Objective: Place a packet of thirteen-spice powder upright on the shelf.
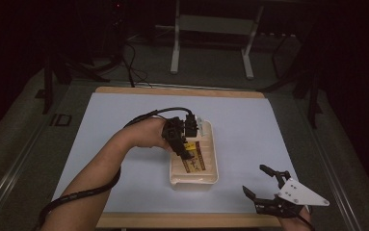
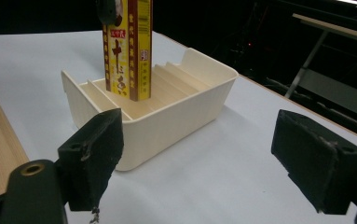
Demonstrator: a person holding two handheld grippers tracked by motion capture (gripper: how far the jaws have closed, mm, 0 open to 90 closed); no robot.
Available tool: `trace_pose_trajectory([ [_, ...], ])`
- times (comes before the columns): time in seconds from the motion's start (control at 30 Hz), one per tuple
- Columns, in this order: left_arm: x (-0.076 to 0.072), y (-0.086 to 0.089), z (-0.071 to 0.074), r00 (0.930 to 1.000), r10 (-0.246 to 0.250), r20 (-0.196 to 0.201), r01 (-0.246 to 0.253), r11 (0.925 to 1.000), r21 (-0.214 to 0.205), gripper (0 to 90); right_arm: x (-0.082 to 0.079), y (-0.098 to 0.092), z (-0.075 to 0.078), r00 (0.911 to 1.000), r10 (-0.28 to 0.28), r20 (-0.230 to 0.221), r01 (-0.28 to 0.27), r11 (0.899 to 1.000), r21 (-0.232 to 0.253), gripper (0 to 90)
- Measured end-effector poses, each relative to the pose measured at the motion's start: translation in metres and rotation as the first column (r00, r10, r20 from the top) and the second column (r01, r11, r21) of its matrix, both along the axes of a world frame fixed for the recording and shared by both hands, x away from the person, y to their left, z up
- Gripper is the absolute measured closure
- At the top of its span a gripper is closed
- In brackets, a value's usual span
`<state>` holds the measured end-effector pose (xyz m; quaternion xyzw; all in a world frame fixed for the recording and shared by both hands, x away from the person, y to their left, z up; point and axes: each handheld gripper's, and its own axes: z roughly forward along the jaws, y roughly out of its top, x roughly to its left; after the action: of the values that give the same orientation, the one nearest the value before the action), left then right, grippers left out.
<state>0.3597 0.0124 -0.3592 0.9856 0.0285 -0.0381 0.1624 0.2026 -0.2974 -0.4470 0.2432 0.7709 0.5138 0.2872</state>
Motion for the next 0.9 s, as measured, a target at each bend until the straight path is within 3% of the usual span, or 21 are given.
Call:
trace_pose_trajectory([
  [0.17, -0.002, -0.002, -0.014, 1.0, -0.009, 0.004, 0.009, 0.9974, 0.072, 68.0, 0.0, 0.001, 0.0, 1.0, 0.003, 0.0, -0.003, 1.0, -0.002, 16.8],
  [0.23, -0.002, -0.002, -0.019, 0.9999, -0.011, -0.003, 0.012, 0.9964, 0.084, 68.0, 0.0, 0.001, 0.0, 1.0, 0.003, 0.001, -0.003, 1.0, -0.002, 16.8],
  [0.73, 0.004, -0.003, -0.041, 0.9995, -0.019, -0.024, 0.021, 0.9968, 0.077, 67.9, 0.0, 0.0, -0.001, 1.0, 0.003, -0.001, -0.003, 1.0, -0.001, 16.8],
  [0.9, 0.0, -0.007, -0.049, 0.9985, -0.055, 0.005, 0.055, 0.9949, 0.085, 67.7, 0.001, 0.0, -0.002, 1.0, 0.001, -0.006, -0.001, 1.0, 0.0, 16.8],
])
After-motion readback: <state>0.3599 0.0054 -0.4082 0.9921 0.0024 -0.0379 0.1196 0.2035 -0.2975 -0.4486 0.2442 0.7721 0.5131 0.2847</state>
